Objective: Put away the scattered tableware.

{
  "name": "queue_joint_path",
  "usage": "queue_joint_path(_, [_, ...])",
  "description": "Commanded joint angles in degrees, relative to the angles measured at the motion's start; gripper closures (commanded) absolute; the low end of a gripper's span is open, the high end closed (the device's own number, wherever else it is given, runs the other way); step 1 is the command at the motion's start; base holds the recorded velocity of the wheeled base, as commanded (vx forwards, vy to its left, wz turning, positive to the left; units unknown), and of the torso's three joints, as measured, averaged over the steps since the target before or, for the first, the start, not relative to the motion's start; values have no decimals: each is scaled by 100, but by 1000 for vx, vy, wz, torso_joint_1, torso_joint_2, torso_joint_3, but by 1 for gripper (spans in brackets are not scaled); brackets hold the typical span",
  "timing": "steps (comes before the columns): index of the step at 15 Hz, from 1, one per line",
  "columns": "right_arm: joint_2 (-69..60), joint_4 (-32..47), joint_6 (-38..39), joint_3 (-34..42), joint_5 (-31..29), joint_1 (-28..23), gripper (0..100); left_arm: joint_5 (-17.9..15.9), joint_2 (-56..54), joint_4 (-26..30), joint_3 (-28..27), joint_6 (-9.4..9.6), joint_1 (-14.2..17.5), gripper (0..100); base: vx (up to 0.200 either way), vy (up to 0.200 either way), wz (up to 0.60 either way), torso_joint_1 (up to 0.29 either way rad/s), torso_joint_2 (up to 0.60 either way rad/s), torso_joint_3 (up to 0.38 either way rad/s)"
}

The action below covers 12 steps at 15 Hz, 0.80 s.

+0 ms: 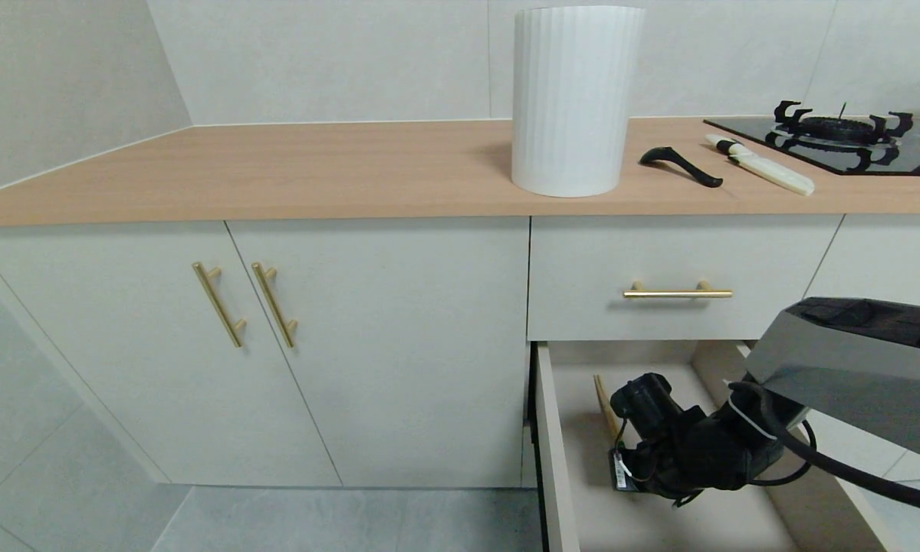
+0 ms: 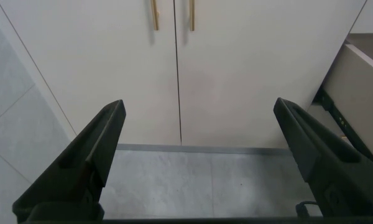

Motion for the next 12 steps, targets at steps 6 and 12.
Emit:
queue_joint_path(6, [-6, -1, -1, 7, 1, 3, 0, 4, 0, 0, 0, -2, 1, 0, 0, 0, 0, 0, 0, 0])
queue_joint_path(12, [-911, 51, -10, 174, -219, -94, 0, 4, 0, 0, 0, -2, 1, 0, 0, 0, 0, 0, 0, 0])
